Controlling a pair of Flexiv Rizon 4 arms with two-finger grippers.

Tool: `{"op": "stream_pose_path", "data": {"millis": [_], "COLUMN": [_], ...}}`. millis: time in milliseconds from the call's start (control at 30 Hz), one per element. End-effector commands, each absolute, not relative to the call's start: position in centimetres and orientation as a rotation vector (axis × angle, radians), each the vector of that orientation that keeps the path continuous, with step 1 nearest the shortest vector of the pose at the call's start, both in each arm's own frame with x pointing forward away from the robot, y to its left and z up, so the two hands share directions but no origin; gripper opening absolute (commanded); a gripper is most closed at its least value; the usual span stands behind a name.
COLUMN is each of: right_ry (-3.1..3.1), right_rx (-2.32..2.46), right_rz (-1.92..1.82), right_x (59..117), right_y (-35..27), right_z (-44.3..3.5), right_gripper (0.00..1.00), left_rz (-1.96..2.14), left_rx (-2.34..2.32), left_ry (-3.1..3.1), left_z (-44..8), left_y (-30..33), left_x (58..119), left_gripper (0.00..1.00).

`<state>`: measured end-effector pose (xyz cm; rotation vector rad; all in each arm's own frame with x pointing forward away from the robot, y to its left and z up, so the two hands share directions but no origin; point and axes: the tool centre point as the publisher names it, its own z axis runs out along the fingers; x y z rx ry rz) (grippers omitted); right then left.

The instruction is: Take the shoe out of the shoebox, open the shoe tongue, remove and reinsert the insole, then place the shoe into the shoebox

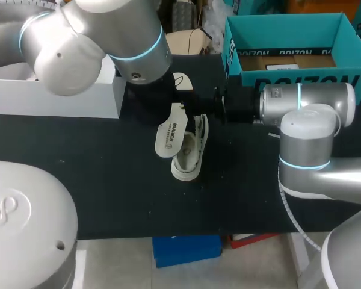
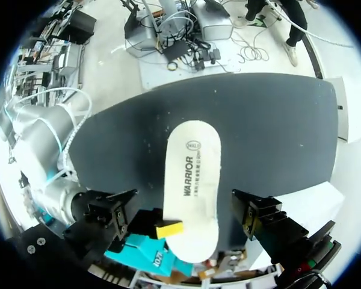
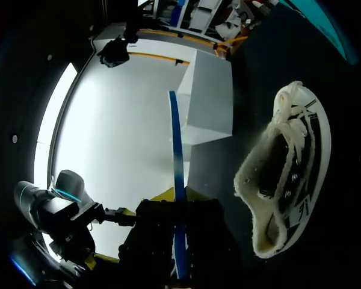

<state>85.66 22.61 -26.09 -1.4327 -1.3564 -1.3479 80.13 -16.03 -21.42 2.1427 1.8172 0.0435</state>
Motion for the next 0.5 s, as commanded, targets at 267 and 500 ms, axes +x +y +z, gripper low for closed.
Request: {"op": "stream_pose_path", "data": {"millis": [267, 500], "right_ry": [-1.355, -1.355], "right_rx": [-1.434, -1.434], "right_rz": [-1.351, -1.351], "right_x": [85.6, 85.6], "right_y": [22.7, 22.7], "right_z": [-26.2, -26.2], "right_gripper": [0.0, 0.0], "left_rz": [0.058, 0.048], "left_rx": [2.18, 2.177], "left_ry": [1.768, 1.742], "left_z": [-19.9, -19.9], "left_y": [-15.9, -16.3], "left_x": [85.6, 88.2], "left_gripper": [1.0, 1.0]}}
